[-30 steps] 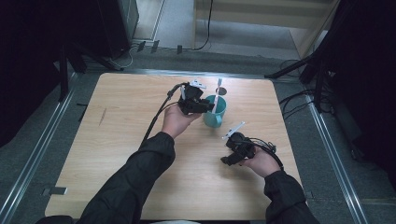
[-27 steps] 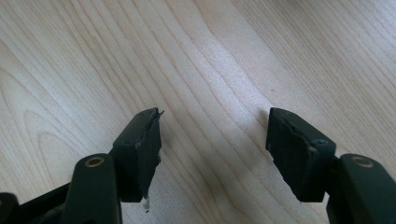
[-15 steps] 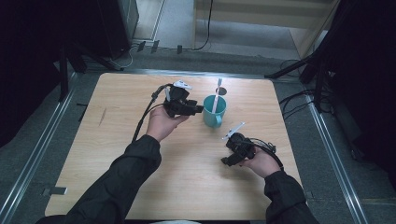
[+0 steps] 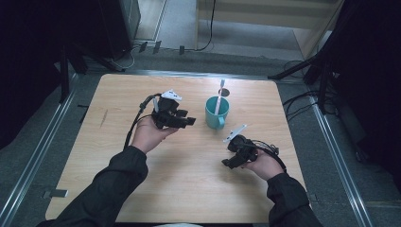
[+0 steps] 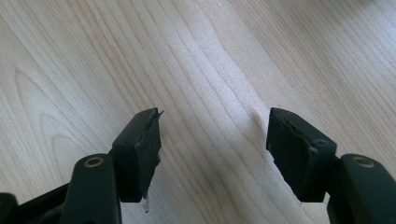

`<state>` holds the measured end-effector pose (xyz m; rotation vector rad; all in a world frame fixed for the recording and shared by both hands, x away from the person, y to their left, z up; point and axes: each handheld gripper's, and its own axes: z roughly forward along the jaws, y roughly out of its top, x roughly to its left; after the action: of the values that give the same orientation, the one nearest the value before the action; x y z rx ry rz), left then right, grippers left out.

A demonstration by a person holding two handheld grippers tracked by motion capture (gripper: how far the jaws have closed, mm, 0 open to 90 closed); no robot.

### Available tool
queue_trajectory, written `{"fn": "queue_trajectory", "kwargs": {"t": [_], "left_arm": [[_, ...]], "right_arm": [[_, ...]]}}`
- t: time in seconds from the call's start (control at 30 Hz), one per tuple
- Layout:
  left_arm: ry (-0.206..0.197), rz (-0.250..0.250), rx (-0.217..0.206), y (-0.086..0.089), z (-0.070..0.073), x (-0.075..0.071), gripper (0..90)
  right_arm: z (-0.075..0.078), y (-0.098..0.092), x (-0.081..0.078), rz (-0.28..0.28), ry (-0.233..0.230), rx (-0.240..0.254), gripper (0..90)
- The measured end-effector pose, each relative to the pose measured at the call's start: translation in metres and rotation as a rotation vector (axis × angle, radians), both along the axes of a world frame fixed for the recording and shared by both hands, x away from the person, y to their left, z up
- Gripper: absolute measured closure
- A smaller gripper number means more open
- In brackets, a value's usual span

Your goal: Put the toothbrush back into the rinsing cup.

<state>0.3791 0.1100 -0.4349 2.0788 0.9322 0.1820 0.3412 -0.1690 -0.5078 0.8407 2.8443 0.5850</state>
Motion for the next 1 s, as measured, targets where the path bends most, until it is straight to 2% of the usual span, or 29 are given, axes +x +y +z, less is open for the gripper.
{"fn": "queue_trajectory", "kwargs": {"t": [0.13, 0.23, 0.3, 0.47, 1.0], "left_arm": [[0.005, 0.008, 0.009, 0.009, -0.003, -0.006, 48.7], [0.008, 0.011, 0.002, 0.014, -0.005, -0.009, 48.1], [0.019, 0.010, -0.017, 0.017, -0.006, -0.012, 47.8], [0.008, 0.001, -0.012, 0.023, -0.005, -0.021, 47.1], [0.038, 0.036, -0.003, 0.060, -0.028, -0.044, 44.8]], "right_arm": [[0.000, -0.001, 0.000, 0.001, 0.001, -0.004, 35.1], [-0.001, -0.002, 0.000, -0.007, 0.005, -0.007, 34.8], [-0.001, -0.003, 0.000, -0.013, 0.007, -0.005, 34.7], [-0.001, -0.003, 0.000, -0.016, 0.008, -0.006, 34.7], [-0.003, -0.004, 0.001, -0.020, 0.008, -0.014, 34.0]]}}
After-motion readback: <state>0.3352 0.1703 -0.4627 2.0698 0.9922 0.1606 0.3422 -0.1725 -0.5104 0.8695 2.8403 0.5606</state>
